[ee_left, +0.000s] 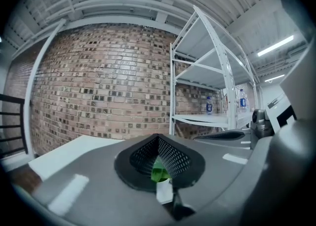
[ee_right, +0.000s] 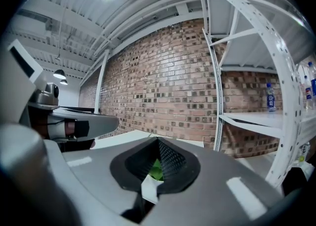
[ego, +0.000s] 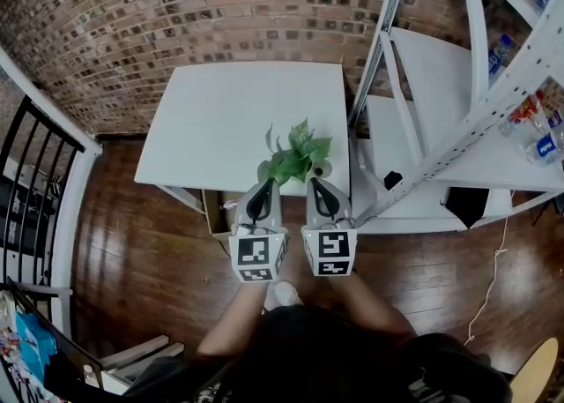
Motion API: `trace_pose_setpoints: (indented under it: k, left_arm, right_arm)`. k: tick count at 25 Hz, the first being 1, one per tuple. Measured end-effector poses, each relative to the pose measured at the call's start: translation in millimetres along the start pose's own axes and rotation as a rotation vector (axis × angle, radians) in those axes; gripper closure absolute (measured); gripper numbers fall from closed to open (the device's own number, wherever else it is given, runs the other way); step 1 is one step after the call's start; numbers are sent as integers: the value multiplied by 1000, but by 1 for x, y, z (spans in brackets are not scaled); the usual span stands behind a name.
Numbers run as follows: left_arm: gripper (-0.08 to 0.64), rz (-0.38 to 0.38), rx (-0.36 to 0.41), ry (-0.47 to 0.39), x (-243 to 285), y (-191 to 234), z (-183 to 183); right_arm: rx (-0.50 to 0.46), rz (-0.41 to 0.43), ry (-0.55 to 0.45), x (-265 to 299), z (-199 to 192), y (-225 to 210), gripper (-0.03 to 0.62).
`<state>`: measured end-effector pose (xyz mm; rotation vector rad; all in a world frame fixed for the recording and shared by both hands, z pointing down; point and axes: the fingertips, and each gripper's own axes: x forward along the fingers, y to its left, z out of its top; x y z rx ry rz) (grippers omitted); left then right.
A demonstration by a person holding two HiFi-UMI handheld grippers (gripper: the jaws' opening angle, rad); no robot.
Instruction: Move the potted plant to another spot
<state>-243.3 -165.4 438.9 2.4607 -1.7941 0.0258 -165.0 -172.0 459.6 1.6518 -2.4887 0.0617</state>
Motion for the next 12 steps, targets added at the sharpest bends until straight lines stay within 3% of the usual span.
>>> trace_pose_setpoints:
  k: [12]
  left_arm:
    - [545, -14, -3, 10, -1, -5, -5]
  right_arm:
    - [-37, 5, -16, -3, 2, 5, 591]
